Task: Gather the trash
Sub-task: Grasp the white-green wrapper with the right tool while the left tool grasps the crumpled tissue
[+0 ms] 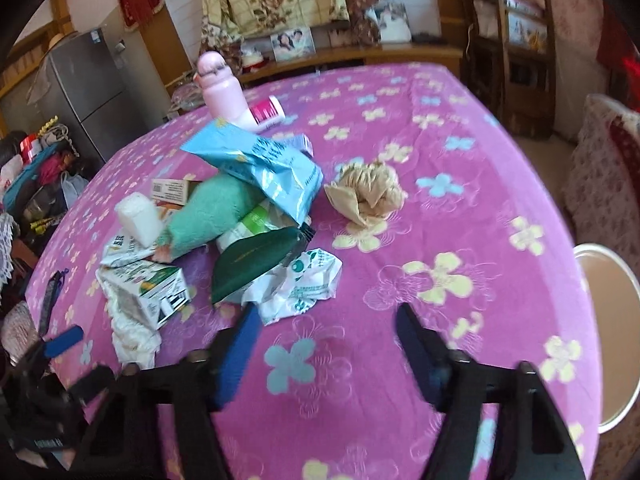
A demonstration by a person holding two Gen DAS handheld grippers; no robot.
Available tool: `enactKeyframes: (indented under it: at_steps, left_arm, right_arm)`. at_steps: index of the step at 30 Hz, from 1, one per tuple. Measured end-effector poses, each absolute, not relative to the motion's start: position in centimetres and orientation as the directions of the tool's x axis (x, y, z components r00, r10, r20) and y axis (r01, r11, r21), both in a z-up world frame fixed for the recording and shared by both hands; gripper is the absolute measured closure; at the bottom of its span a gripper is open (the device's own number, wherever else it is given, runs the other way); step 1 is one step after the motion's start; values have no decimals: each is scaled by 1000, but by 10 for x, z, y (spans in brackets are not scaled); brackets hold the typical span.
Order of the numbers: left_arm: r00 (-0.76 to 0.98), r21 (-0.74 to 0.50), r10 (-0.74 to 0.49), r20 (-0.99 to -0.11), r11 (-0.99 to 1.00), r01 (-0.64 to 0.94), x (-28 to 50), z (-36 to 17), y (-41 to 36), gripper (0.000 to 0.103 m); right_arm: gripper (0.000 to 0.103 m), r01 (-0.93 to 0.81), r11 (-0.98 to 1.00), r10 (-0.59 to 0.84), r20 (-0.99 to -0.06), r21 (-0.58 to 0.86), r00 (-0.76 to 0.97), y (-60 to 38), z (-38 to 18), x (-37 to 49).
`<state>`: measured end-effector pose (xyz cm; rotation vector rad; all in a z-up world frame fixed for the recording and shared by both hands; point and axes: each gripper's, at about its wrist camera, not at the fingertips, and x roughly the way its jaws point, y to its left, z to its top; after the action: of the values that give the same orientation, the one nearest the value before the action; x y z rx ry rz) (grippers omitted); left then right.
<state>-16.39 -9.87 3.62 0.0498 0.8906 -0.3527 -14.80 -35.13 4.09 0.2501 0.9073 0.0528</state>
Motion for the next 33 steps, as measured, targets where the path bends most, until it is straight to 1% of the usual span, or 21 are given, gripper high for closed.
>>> enactKeyframes:
  at_steps: [3, 5, 7, 8, 9, 10, 11, 12, 13, 14, 15, 16, 19, 24, 26, 30, 33]
  left_arm:
    - [571, -86, -280, -772, 936, 342, -161, 31, -105, 2]
    - [564, -84, -282, -776, 932, 352, -158, 28, -109, 7]
    - [547, -90, -287, -786, 929, 358, -153, 24, -113, 18]
    - [531, -100, -294, -794, 926, 364, -151, 21, -114, 21]
    - [518, -110, -302, -800, 923, 368, -149, 19, -115, 28]
    - [503, -122, -310, -807, 920, 372, -148, 17, -115, 32]
    - [515, -117, -312, -798, 919, 376, -149, 18, -115, 36]
    - [504, -133, -332, -797, 912, 389, -150, 18, -116, 49]
    - [491, -152, -350, -798, 905, 398, -150, 19, -116, 62]
    - [478, -172, -369, -797, 898, 406, -151, 20, -116, 68]
    - [463, -190, -385, -799, 891, 413, -153, 21, -115, 79]
    - [456, -196, -391, -799, 887, 417, -154, 22, -116, 86]
    - [424, -227, -417, -804, 874, 429, -160, 28, -117, 91]
    - [405, -254, -472, -783, 837, 484, -173, 49, -132, 96]
    - [388, -268, -498, -776, 817, 511, -177, 56, -142, 96]
    - [377, -250, -533, -758, 770, 586, -188, 71, -173, 97]
    - [368, -221, -528, -766, 752, 621, -190, 74, -195, 98]
  right_arm:
    - [48, 50, 949, 223, -775, 311, 592, -356, 32, -133]
    - [48, 42, 944, 243, -774, 328, 585, -357, 28, -126]
    - [49, 35, 933, 275, -775, 358, 569, -357, 21, -119]
    - [56, 32, 932, 276, -765, 361, 582, -357, 22, -118]
    - [63, 26, 930, 283, -759, 368, 587, -357, 21, -117]
    - [65, 24, 924, 299, -758, 383, 580, -358, 20, -116]
    - [73, 24, 921, 304, -754, 390, 582, -359, 20, -116]
    - [77, 23, 918, 308, -747, 396, 589, -360, 21, -118]
    - [77, 20, 918, 306, -742, 395, 597, -361, 24, -123]
    - [77, 16, 920, 303, -739, 391, 602, -361, 26, -125]
    - [78, 10, 925, 294, -733, 379, 613, -362, 32, -131]
    - [78, 9, 932, 278, -731, 363, 624, -363, 36, -137]
    - [78, 19, 936, 256, -718, 351, 648, -371, 48, -153]
    - [78, 66, 947, 190, -713, 315, 674, -396, 63, -182]
    - [78, 85, 944, 179, -712, 318, 680, -407, 65, -190]
    - [78, 148, 942, 117, -708, 302, 696, -438, 71, -215]
    - [78, 202, 922, 100, -705, 331, 702, -466, 71, -229]
